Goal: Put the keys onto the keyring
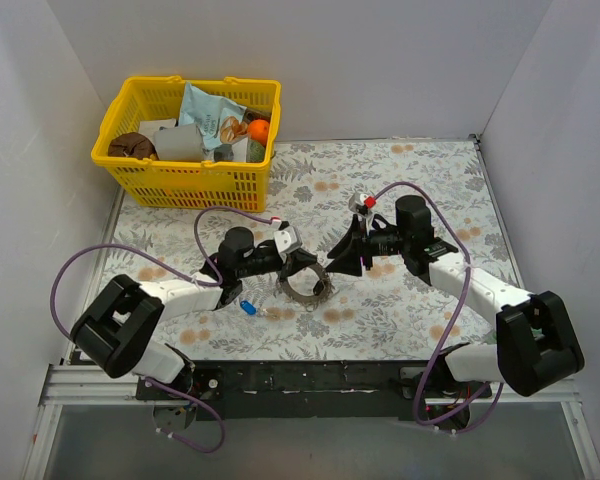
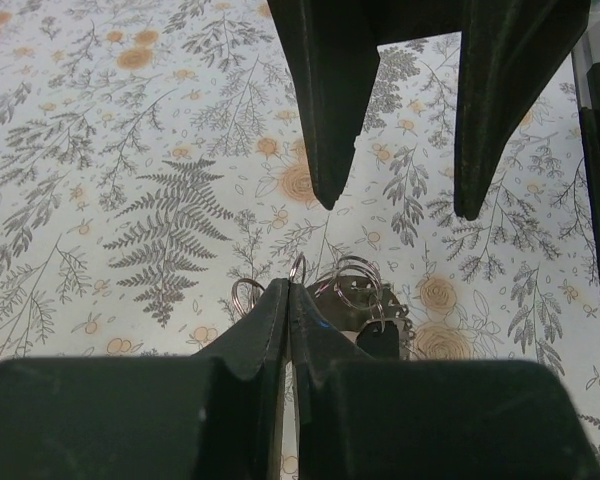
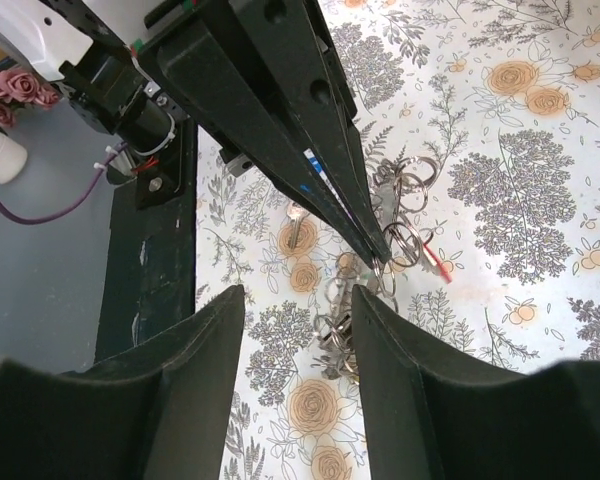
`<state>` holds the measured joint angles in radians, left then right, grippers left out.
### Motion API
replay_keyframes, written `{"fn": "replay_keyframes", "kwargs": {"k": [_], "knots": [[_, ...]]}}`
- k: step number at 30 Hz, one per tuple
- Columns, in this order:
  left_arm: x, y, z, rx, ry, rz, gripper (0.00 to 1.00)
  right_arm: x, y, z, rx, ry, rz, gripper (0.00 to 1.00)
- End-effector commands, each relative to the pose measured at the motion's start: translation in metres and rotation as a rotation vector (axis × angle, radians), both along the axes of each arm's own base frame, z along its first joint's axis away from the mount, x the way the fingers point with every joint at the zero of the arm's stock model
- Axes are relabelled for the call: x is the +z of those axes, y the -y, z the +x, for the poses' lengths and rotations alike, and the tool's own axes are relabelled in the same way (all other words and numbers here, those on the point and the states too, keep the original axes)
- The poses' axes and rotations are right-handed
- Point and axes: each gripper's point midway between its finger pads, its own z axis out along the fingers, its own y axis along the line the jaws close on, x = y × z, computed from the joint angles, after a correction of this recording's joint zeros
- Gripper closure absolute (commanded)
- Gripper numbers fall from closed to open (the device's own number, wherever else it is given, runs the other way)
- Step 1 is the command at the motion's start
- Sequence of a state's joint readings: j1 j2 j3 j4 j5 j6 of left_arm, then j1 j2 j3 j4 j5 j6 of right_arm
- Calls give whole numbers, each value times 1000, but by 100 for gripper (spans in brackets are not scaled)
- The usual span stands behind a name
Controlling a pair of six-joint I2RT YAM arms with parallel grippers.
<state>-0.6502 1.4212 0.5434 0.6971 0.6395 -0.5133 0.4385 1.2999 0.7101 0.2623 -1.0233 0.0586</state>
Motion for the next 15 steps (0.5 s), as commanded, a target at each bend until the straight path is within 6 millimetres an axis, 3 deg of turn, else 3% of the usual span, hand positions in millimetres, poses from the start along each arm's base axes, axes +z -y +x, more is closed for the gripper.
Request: {"fn": "replay_keyframes", "kwargs": {"k": [1, 13, 15], "knots": [[18, 9, -1, -44, 48, -35, 100, -1, -1, 4, -1, 40, 4, 47], [20, 12, -6, -93, 46, -38, 100, -23, -5, 21, -48, 16, -37, 49], [21, 13, -7, -96, 46, -38, 100, -25, -7, 20, -41, 9, -39, 53]]}}
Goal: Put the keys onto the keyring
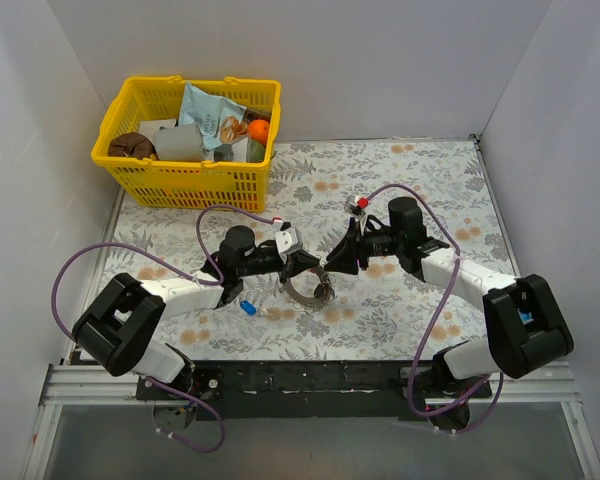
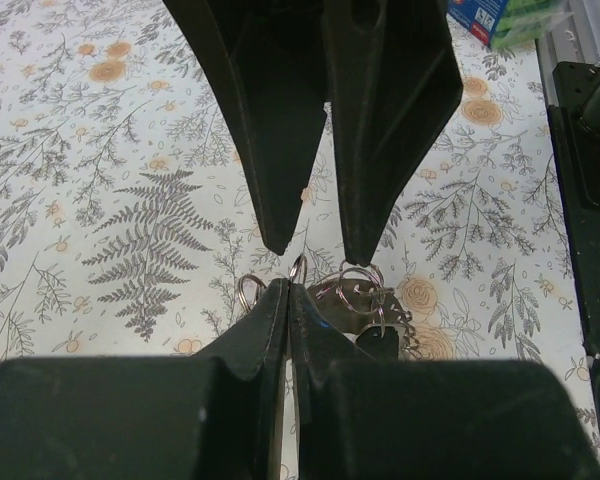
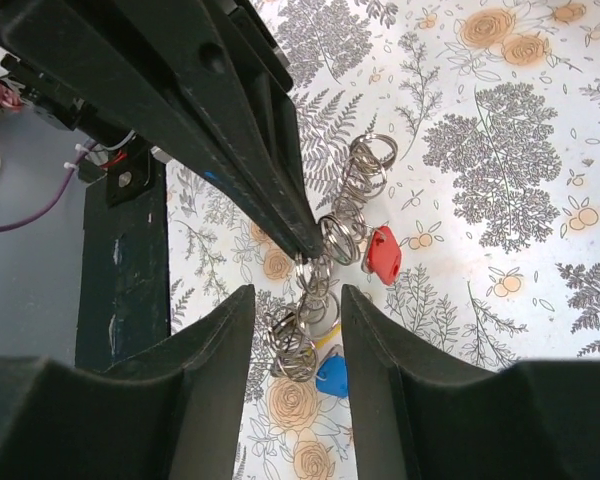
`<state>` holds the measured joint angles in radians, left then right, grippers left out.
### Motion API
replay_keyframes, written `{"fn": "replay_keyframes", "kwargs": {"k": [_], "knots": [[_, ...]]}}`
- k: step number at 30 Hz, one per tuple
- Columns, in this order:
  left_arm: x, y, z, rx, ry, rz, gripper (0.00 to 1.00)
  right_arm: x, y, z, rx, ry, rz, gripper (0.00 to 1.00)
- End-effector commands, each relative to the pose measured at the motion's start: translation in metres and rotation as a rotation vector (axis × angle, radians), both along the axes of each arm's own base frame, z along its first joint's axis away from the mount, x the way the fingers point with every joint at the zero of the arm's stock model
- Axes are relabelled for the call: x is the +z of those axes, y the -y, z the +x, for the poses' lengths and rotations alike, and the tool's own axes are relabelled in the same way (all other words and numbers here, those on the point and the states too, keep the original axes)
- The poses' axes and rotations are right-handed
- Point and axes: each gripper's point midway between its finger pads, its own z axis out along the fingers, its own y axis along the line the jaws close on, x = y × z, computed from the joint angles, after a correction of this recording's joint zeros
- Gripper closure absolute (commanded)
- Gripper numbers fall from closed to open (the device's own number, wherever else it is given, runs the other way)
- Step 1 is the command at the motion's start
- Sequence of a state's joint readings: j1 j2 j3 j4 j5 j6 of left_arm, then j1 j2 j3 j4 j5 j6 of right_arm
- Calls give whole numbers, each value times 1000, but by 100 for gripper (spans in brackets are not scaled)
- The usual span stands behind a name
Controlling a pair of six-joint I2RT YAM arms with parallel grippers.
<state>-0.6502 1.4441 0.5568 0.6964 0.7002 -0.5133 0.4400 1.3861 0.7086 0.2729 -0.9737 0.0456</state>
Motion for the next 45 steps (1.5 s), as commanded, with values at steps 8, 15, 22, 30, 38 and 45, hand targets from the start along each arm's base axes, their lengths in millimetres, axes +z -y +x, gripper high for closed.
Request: {"fn": "replay_keyframes", "kwargs": {"k": [8, 15, 22, 30, 38, 45], "knots": [[23, 8, -2, -50, 51, -39, 100, 2, -10, 7, 8, 39, 13, 64], [21, 10, -3, -67, 37, -31, 100, 1, -13, 8, 18, 28, 14, 71], [21, 10, -5, -70, 37, -30, 100, -2, -13, 7, 22, 18, 8, 96], [19, 8, -5, -67, 34, -21, 100, 4, -14, 8, 22, 25, 16, 99], [19, 6, -6, -63, 41, -14, 100, 15, -11, 12, -6, 72, 4, 90], [20, 6, -7, -66, 40, -16, 100, 24, -9, 17, -47, 101, 3, 52]]}}
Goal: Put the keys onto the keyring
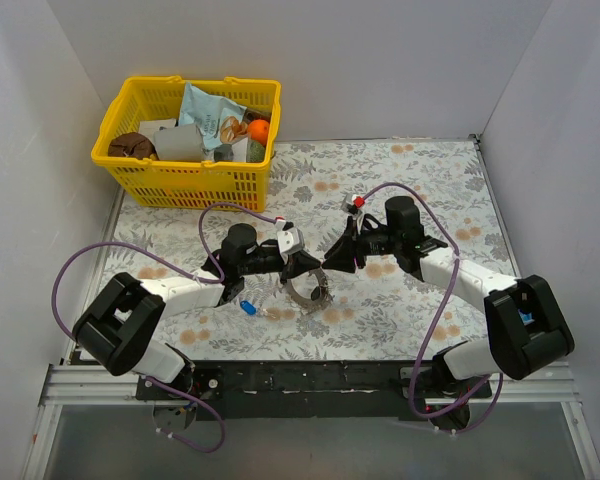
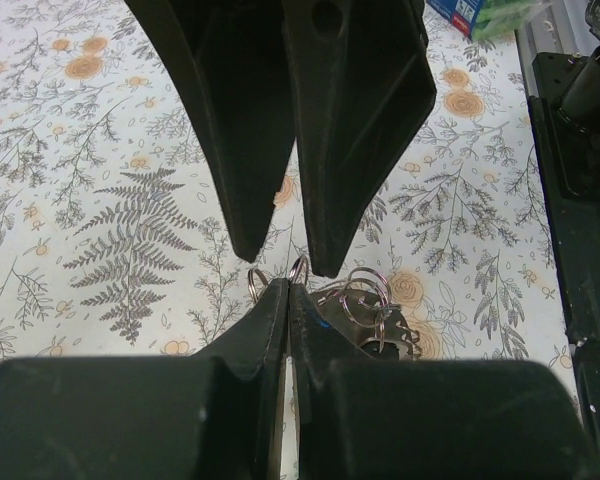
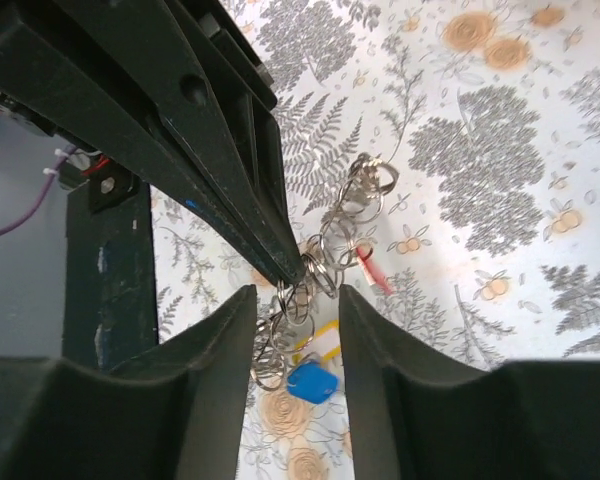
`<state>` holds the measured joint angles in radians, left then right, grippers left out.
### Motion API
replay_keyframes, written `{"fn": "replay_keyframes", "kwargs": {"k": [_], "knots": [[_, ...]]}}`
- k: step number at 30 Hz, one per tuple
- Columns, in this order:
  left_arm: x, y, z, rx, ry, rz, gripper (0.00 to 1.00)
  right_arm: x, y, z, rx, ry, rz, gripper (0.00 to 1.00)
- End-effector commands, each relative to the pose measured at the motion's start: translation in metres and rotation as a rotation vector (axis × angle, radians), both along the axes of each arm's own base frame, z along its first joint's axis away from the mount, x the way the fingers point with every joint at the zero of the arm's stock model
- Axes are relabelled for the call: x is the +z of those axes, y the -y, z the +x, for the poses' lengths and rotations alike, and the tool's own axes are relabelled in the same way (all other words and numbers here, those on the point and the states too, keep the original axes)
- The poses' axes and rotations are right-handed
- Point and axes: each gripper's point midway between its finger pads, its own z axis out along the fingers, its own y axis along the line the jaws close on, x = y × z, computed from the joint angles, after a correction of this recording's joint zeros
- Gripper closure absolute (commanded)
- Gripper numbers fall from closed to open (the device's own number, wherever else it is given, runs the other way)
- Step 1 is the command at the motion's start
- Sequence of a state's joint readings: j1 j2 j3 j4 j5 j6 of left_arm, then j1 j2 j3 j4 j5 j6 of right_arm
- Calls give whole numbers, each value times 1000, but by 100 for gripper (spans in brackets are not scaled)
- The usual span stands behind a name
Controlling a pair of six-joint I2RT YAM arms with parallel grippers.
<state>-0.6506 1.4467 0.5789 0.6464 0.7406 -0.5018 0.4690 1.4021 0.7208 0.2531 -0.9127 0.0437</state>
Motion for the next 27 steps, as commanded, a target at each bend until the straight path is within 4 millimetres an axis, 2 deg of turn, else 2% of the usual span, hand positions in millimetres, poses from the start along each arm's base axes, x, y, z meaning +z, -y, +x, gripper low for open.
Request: {"fn": "replay_keyframes", "kwargs": {"k": [1, 2, 7, 14, 16, 27], "knots": [[21, 4, -1, -25, 57, -31, 100, 32, -4, 14, -23, 109, 38, 40], [23, 4, -1, -26, 61, -33, 100, 34, -4, 14, -21, 112, 40, 35], [23, 3, -2, -25, 62, -33, 100, 36, -4, 13, -20, 116, 47, 36], [25, 4, -3, -29, 63, -38, 100, 26, -4, 9, -1, 91, 40, 50], [27, 3, -2, -25, 65, -39, 100, 24, -4, 7, 9, 82, 41, 56], [27, 3, -2, -23, 65, -39, 100, 13, -3, -2, 39, 42, 34, 62]]}}
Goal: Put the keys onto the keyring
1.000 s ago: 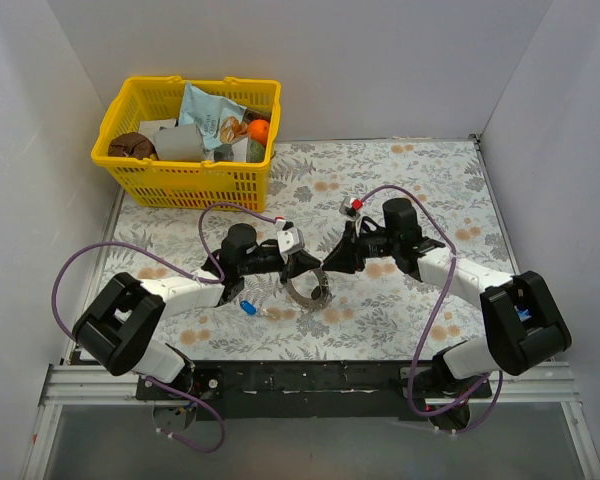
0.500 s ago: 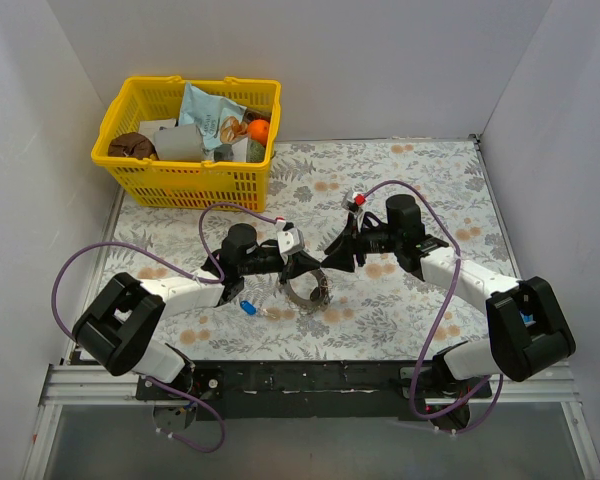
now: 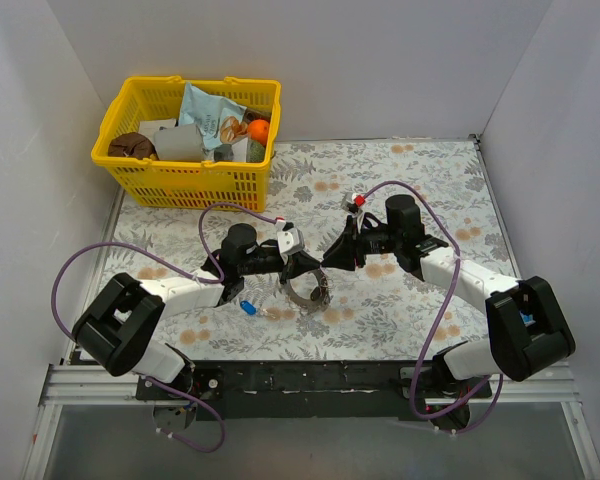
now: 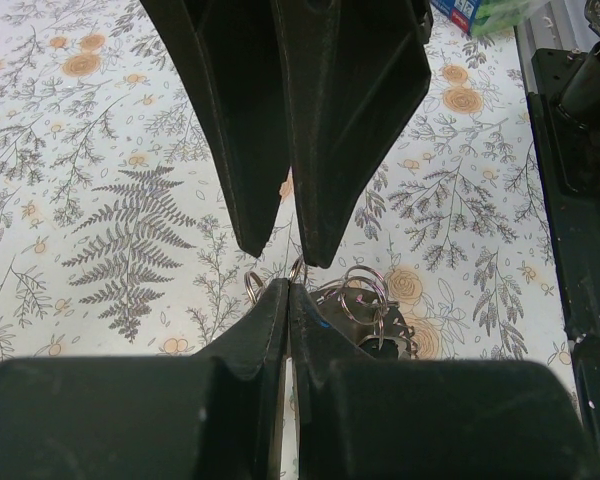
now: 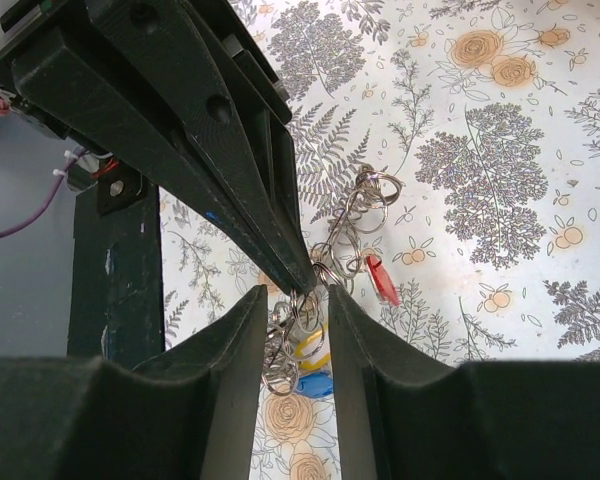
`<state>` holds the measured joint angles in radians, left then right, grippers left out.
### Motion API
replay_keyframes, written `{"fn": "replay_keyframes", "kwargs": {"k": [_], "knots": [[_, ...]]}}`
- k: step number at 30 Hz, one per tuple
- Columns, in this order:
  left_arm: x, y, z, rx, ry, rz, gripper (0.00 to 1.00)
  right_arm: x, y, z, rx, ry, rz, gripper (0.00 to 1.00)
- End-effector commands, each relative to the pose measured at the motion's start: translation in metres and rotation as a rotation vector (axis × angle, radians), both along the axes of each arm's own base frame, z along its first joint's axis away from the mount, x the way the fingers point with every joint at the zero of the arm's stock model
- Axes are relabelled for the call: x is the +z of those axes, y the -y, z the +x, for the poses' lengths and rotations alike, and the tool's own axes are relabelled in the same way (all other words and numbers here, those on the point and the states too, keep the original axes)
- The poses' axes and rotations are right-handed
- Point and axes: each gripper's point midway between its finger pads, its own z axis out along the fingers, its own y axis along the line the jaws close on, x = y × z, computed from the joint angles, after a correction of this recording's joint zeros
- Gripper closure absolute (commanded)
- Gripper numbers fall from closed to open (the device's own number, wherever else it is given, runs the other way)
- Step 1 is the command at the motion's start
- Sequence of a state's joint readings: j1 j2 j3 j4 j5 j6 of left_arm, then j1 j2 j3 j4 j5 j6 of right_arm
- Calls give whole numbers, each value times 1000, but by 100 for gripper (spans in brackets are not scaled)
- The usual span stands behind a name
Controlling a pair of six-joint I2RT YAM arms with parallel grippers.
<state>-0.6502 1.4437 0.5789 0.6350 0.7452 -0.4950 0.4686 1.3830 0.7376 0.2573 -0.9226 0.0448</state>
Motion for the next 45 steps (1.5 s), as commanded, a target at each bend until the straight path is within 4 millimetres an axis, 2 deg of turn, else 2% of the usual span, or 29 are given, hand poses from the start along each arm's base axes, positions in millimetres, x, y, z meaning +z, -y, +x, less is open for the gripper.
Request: {"fn": "replay_keyframes", "kwargs": {"k": [1, 9, 12, 18, 19, 20, 34, 37, 38, 40, 42, 44, 45], "knots": [[27, 4, -1, -18, 64, -44, 100, -2, -1, -4, 31, 8, 10, 64], [28, 4, -1, -20, 66, -44, 100, -13, 0, -5, 26, -15, -9, 66], [29, 4, -1, -22, 66, -43, 100, -13, 0, -3, 23, -11, -8, 71], [29, 4, -3, -32, 63, -42, 100, -8, -2, -2, 23, -14, 7, 85], [29, 5, -3, -35, 62, -44, 100, -7, -3, -1, 20, -10, 11, 95], [28, 5, -2, -33, 57, -41, 100, -6, -3, 0, 15, -12, 11, 98], [28, 4, -1, -24, 48, -33, 100, -2, -7, -3, 43, -17, 12, 99], [27, 2, -2, -21, 48, -21, 83, 5, -8, -4, 53, -8, 20, 99], [32, 1, -2, -12, 60, -27, 72, 7, -7, -3, 48, 1, 19, 99], [32, -5, 1, 32, 71, -29, 62, 8, -6, -3, 46, 6, 16, 99], [44, -10, 3, 79, 105, -58, 49, 13, -7, -2, 52, 26, 15, 99], [45, -17, 9, 147, 99, -67, 41, 16, -7, -3, 65, 20, 11, 99], [53, -19, 10, 166, 114, -91, 38, 17, -7, -3, 64, 22, 11, 99]]}}
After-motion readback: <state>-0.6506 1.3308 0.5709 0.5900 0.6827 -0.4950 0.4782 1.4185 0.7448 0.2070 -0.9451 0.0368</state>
